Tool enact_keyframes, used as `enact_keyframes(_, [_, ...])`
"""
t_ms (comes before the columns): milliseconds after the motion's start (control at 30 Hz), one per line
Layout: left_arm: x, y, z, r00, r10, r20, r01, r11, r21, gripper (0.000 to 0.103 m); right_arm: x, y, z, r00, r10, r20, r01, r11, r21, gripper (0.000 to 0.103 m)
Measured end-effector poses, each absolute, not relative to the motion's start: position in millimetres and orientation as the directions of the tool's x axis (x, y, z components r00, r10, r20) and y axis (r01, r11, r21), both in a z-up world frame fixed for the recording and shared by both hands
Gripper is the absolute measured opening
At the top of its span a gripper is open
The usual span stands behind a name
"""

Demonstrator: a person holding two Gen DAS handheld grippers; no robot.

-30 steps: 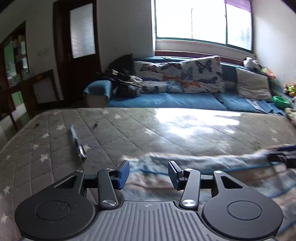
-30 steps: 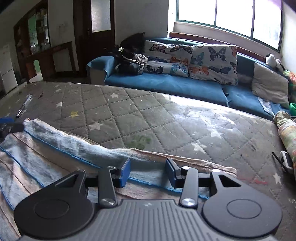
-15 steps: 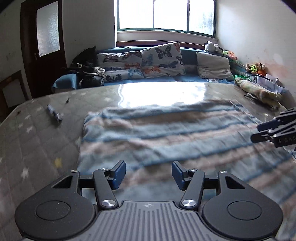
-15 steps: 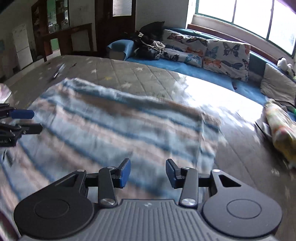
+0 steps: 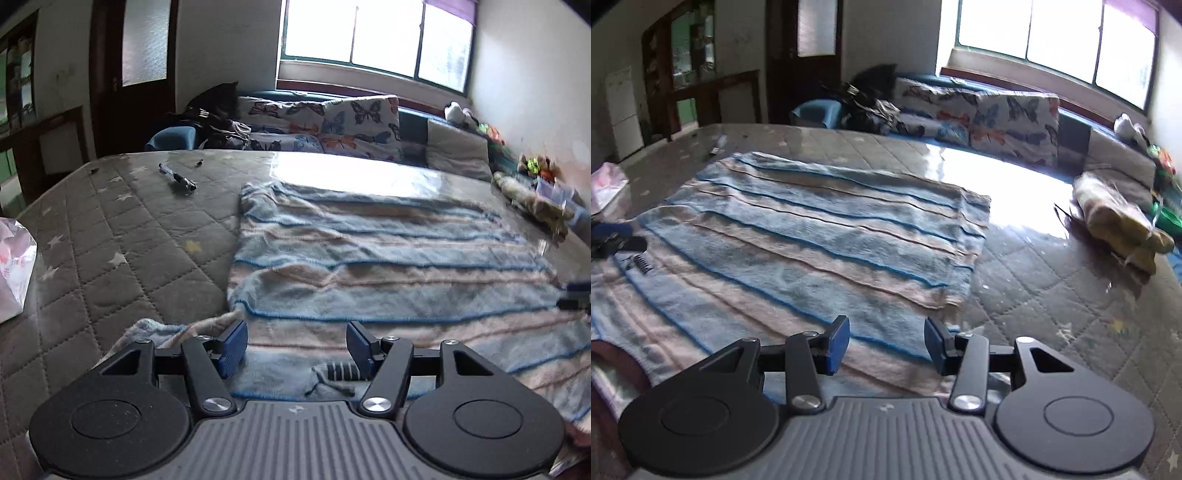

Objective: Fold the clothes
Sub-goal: 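Lower the towel edge onto the table and open both grippers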

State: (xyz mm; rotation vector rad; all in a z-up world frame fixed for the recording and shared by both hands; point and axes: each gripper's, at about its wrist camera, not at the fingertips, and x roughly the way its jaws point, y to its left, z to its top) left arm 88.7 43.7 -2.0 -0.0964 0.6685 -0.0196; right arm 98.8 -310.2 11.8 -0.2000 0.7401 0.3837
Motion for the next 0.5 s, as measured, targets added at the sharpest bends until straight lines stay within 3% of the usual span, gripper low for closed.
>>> enact_keyframes(167, [113, 41, 2, 0.781, -0.098, -0.617, 0.001, 0.988, -0.156, 0.061, 88, -301, 7, 0.666, 0.286, -0.689, -0.429, 0.902, -0.040, 0.047])
enact_keyframes(500, [108, 62, -1, 0.786, -0.041, -0.616, -0.074, 0.984, -0.160, 0.062, 73, -306, 4, 0.667, 0.286, -0.688, -0.419, 0.908, -0.029, 0.050])
